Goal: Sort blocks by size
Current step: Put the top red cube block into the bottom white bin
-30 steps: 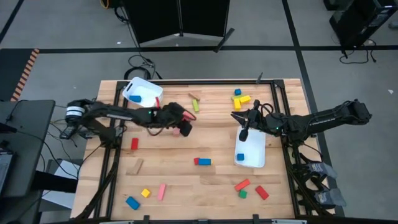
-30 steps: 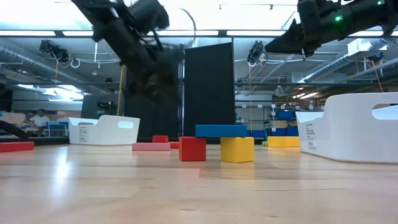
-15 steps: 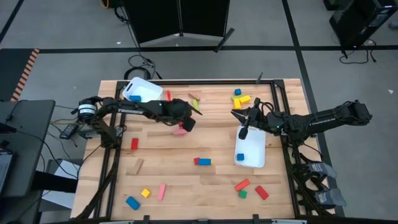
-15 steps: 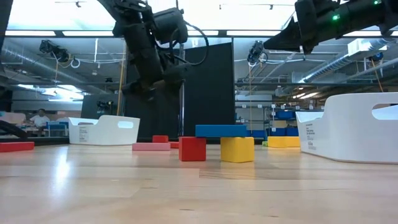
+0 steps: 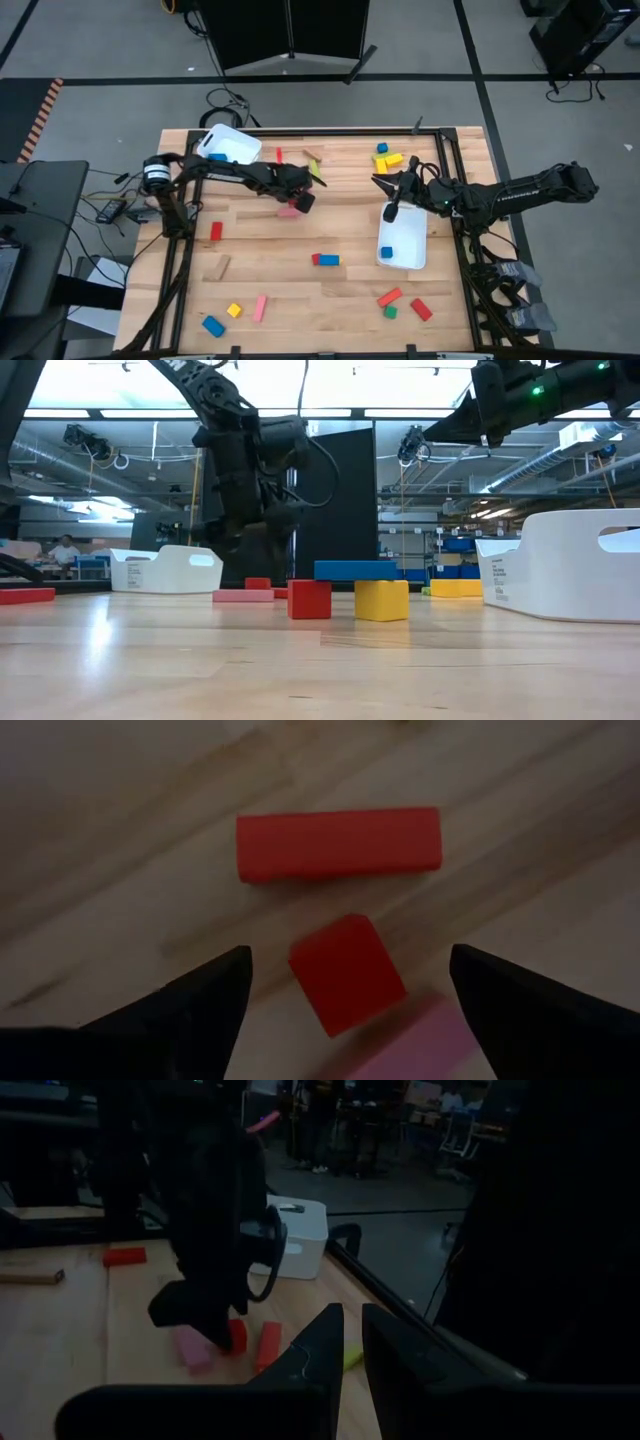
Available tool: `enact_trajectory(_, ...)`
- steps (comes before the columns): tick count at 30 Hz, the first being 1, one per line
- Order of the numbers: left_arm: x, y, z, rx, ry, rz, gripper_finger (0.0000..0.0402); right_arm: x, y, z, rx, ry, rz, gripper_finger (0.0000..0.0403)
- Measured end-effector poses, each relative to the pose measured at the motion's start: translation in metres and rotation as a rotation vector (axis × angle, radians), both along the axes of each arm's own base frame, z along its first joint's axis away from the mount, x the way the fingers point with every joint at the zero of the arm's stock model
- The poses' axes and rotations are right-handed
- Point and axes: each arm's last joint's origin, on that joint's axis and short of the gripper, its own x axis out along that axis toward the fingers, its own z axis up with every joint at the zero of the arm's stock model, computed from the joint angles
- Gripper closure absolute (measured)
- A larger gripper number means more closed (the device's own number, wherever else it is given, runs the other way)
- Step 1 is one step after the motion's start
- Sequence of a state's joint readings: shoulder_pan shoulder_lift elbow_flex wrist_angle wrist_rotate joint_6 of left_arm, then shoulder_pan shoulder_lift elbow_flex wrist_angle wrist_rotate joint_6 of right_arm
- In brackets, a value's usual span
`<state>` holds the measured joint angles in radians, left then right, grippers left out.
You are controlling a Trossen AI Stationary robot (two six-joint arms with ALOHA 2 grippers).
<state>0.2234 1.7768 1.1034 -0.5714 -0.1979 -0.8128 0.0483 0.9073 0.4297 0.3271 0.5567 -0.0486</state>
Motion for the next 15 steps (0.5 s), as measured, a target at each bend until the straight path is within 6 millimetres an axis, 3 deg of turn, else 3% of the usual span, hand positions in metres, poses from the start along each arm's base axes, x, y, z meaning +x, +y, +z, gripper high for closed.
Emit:
enact_trajectory(8, 0.0023, 0.0006, -0.01, -0.003, 0.024, 0.006, 0.0057, 0.0, -0.0001, 0.0, 0.0, -0.001, 0.0, 0.035)
enact_trajectory(15, 0.0037, 0.0014, -0.0102, 0.012, 0.01, 0.01, 0.0121, 0.0001, -0.0001, 0.0, 0.0, -0.001, -0.001, 0.035)
